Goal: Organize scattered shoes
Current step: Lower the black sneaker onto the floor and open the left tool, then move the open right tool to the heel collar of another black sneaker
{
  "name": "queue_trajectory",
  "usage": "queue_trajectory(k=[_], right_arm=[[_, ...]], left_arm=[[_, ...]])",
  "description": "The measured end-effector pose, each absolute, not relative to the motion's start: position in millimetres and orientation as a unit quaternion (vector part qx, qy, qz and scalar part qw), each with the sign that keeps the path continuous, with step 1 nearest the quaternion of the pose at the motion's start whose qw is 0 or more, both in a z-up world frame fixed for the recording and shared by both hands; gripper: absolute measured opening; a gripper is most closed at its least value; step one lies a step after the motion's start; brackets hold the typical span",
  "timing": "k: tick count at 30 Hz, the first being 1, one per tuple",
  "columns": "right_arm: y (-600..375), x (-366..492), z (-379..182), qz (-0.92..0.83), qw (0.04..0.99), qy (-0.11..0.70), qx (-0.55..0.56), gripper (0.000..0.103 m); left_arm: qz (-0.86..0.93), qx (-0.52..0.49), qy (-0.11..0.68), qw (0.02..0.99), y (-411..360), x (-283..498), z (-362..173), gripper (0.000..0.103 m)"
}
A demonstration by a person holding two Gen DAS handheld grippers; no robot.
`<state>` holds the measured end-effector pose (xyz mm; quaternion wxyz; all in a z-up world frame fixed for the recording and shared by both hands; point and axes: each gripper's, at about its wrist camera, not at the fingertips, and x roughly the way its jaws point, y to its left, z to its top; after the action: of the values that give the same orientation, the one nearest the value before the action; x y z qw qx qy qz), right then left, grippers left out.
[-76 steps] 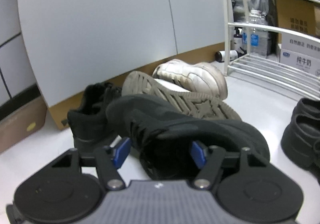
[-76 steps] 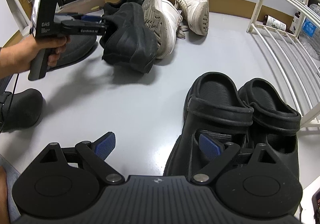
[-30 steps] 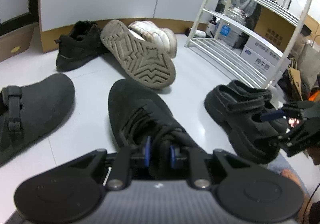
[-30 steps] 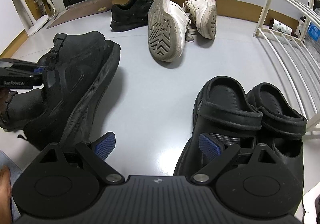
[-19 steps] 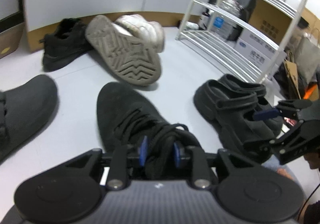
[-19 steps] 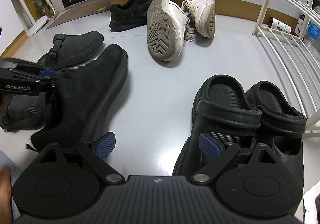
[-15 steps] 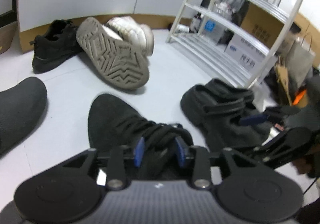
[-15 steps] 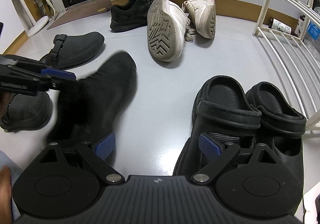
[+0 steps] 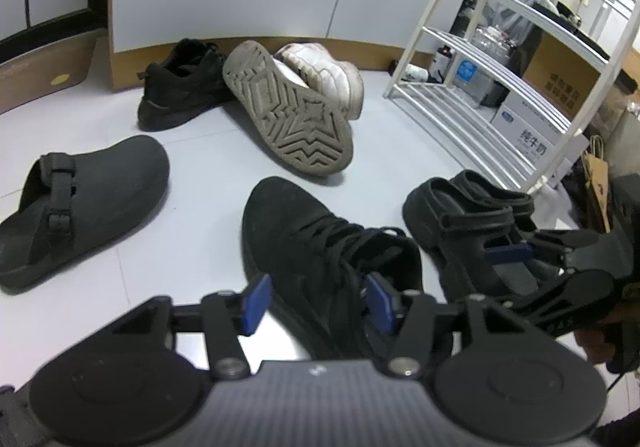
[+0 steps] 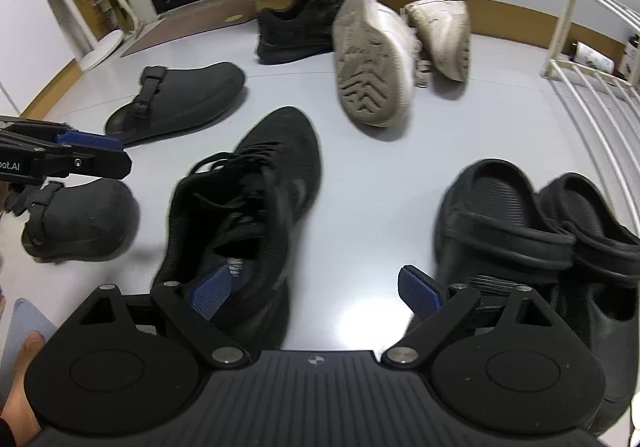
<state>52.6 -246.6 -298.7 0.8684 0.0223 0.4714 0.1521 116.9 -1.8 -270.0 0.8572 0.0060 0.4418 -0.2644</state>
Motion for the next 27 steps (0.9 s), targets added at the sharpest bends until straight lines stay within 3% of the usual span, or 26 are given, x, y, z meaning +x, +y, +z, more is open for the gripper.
queue_trajectory(k=[27], right_arm=[[-243, 34, -309, 0.190, 0.827, 0.527, 0.048, 0.100]], left_arm=[[-0.216, -0.023, 0.483, 0.848, 27, 94, -287, 0.079]])
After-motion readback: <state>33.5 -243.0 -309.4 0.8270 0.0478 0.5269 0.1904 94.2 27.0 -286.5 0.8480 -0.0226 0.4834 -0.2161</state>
